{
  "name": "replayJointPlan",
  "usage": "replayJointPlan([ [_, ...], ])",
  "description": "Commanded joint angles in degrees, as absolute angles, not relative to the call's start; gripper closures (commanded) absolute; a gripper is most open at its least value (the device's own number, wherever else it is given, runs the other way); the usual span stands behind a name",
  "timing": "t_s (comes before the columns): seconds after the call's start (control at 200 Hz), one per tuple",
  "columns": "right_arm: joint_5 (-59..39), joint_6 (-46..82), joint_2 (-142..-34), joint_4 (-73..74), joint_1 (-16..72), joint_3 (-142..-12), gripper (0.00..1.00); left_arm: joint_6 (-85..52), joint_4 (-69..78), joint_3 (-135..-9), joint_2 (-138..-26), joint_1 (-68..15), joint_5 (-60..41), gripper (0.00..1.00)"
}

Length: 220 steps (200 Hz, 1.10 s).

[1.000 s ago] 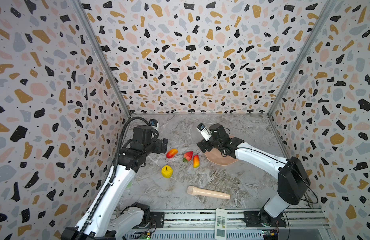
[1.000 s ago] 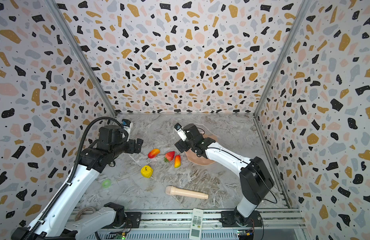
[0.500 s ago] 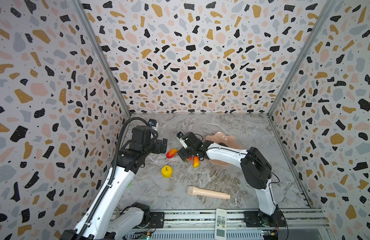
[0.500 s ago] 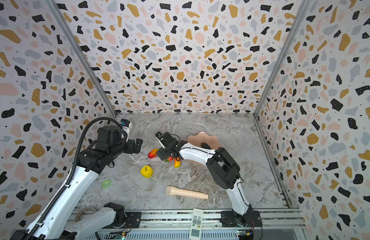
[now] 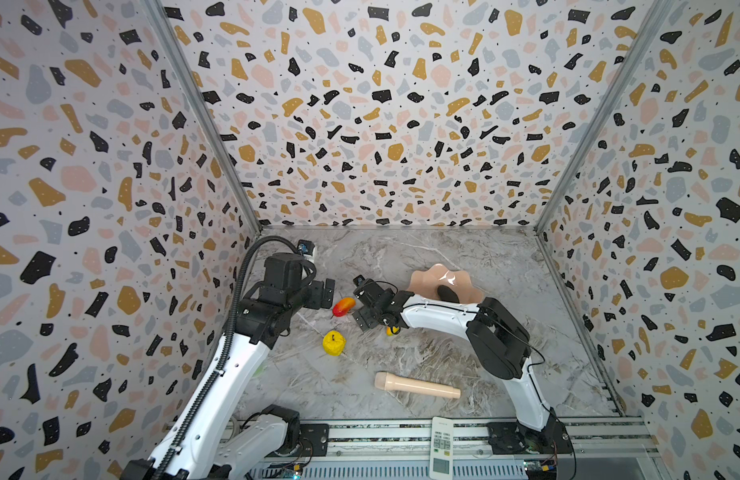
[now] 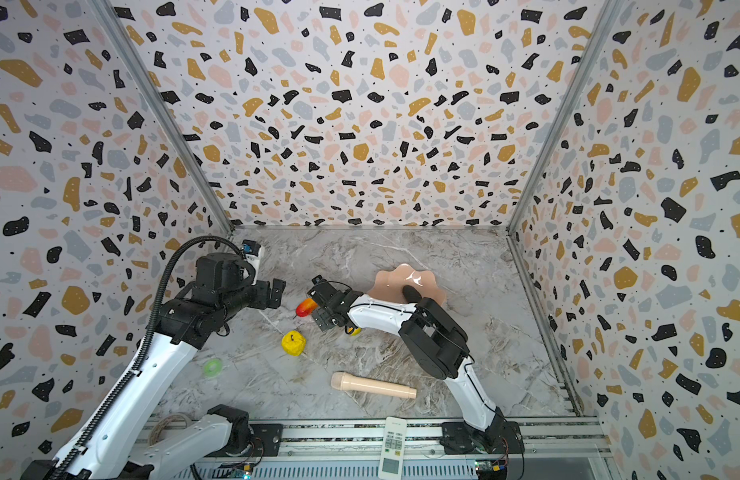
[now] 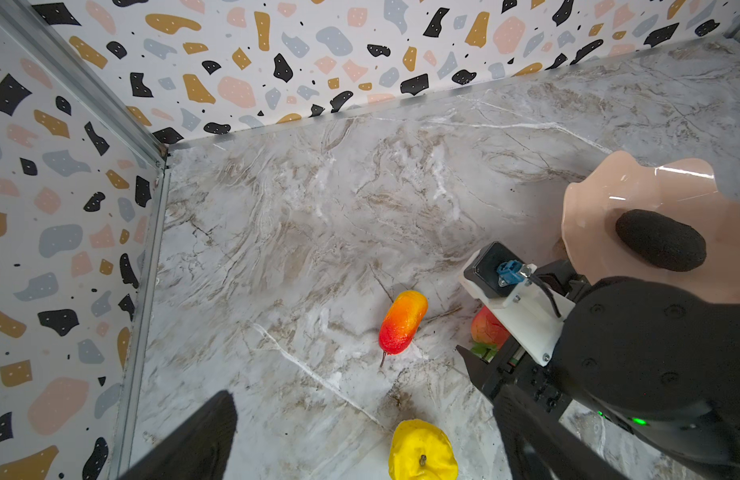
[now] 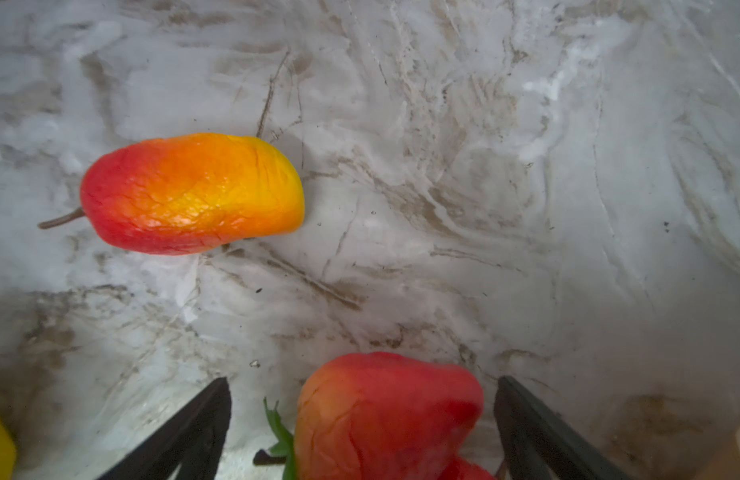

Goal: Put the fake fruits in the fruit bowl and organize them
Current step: 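Move the right gripper to the red strawberry and grasp it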

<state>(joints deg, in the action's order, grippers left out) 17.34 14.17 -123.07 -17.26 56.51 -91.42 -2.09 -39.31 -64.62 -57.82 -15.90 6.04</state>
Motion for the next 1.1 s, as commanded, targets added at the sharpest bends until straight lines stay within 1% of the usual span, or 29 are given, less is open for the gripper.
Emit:
replayJointPlan([
  [0.0, 21.3, 15.3, -123.2, -20.2, 56.9, -93.4, 0.0, -1.4, -38.3, -63.6, -56.7, -16.0, 5.8, 0.01],
  [0.18, 20.8, 15.3, -123.4, -19.7, 56.9, -93.0, 0.0, -1.5, -38.1, -63.5, -56.8, -16.0, 5.5, 0.0],
  [0.401, 15.3, 14.5, -123.9, -15.6, 56.8, -92.3, 0.0, -1.4, -38.2, -63.5, -56.5, -16.0, 5.7, 0.0],
  [0.746, 10.5, 13.3, -126.2, -13.4, 56.5, -95.6, 0.0, -1.4, -38.3, -63.3, -56.2, -16.0, 5.9, 0.0],
  [0.881, 10.4, 12.9, -126.2, -13.5, 56.5, -96.3, 0.0, -1.3, -38.3, -63.2, -56.1, -16.0, 6.0, 0.0],
  [1.096, 13.6, 13.2, -125.1, -17.7, 56.6, -96.1, 0.0, -1.4, -38.1, -62.9, -56.3, -16.0, 6.1, 0.0],
])
